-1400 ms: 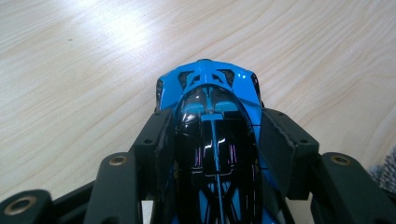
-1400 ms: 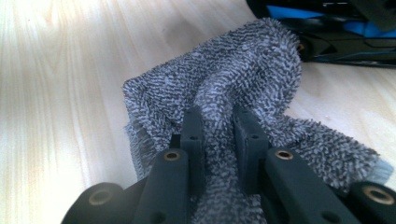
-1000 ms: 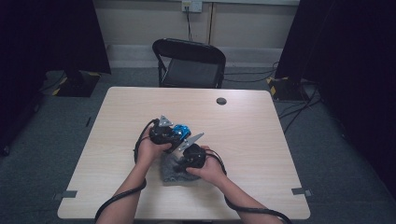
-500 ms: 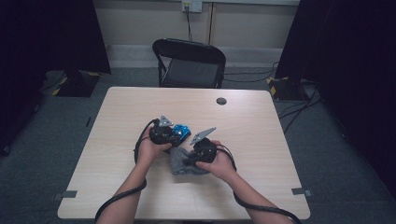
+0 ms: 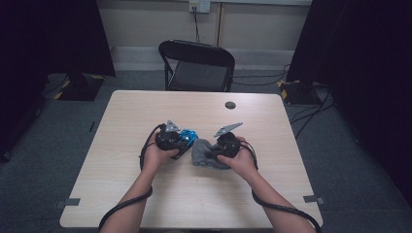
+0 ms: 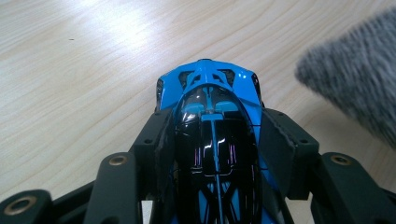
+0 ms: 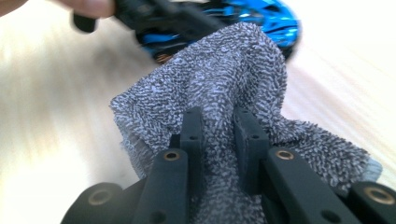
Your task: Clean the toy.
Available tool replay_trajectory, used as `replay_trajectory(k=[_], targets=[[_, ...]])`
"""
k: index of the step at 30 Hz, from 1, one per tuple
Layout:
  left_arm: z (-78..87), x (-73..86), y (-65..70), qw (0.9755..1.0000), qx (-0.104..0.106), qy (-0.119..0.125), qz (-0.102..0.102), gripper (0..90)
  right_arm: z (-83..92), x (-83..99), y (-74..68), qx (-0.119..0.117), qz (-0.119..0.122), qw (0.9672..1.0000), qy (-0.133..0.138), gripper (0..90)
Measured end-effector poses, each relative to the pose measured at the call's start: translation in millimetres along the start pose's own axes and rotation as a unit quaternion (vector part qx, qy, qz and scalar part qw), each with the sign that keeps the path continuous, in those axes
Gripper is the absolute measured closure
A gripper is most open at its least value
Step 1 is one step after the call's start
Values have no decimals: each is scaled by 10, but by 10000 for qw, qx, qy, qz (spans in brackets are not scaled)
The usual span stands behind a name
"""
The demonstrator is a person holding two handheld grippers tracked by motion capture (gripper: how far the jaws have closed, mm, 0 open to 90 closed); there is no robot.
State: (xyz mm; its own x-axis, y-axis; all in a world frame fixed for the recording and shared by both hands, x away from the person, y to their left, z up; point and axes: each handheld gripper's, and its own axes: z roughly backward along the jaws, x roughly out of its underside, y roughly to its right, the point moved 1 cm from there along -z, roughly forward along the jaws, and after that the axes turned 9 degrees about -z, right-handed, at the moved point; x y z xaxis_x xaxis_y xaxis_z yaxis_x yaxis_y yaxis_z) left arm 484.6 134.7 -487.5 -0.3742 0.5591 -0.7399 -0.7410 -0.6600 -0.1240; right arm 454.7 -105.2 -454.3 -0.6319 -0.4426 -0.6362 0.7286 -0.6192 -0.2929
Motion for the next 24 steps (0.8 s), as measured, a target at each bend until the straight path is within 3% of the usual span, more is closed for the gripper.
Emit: replay_trajectory(k=[9,24], targets=[[7,14,8,10000,-3,27,26,462,-47,-35,267,392,-327,9987,34,760],[14,30,-4,10000,37,79,28,466,-295,-125,470,715,-657,9953,-37,760]])
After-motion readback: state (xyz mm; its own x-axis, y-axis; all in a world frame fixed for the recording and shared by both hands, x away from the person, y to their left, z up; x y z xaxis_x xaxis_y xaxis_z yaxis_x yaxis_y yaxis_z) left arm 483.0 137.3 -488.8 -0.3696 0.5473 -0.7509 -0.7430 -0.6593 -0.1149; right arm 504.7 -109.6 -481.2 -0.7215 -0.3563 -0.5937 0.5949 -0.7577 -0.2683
